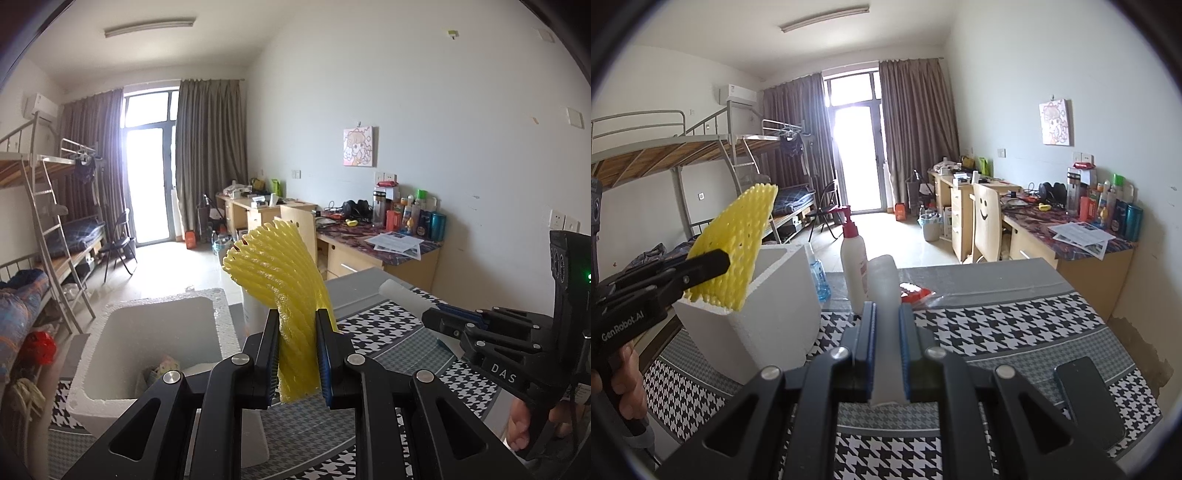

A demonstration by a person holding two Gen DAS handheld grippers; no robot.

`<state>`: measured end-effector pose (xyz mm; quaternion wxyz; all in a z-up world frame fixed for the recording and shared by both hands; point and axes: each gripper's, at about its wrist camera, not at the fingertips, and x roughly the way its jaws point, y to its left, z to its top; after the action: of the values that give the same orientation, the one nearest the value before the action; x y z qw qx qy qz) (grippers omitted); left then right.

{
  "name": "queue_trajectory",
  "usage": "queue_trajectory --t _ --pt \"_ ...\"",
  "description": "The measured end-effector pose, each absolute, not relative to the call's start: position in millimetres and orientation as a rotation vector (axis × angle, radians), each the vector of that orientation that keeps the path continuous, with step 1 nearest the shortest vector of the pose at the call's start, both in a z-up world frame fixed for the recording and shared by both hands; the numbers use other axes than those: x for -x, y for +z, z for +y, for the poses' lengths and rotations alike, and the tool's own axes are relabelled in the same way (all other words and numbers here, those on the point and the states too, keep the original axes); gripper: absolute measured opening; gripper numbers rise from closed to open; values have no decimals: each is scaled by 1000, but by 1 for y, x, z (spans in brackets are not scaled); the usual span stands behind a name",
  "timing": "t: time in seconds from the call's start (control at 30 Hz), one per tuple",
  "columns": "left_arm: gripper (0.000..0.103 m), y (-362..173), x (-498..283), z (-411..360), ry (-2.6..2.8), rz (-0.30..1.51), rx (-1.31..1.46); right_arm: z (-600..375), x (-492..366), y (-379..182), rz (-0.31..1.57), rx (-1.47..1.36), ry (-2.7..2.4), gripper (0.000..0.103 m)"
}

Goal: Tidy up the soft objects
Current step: 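Carry the mesh sleeve with the left tool while the right tool carries the foam tube to the foam box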

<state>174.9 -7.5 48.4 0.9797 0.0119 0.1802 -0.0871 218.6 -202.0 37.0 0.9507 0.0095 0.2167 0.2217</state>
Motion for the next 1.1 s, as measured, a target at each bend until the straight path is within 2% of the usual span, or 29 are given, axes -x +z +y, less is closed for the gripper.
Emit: queue_trajectory --t 1.1 --pt "19 50 -198 44 28 380 4 -133 -238 62 422 41 610 15"
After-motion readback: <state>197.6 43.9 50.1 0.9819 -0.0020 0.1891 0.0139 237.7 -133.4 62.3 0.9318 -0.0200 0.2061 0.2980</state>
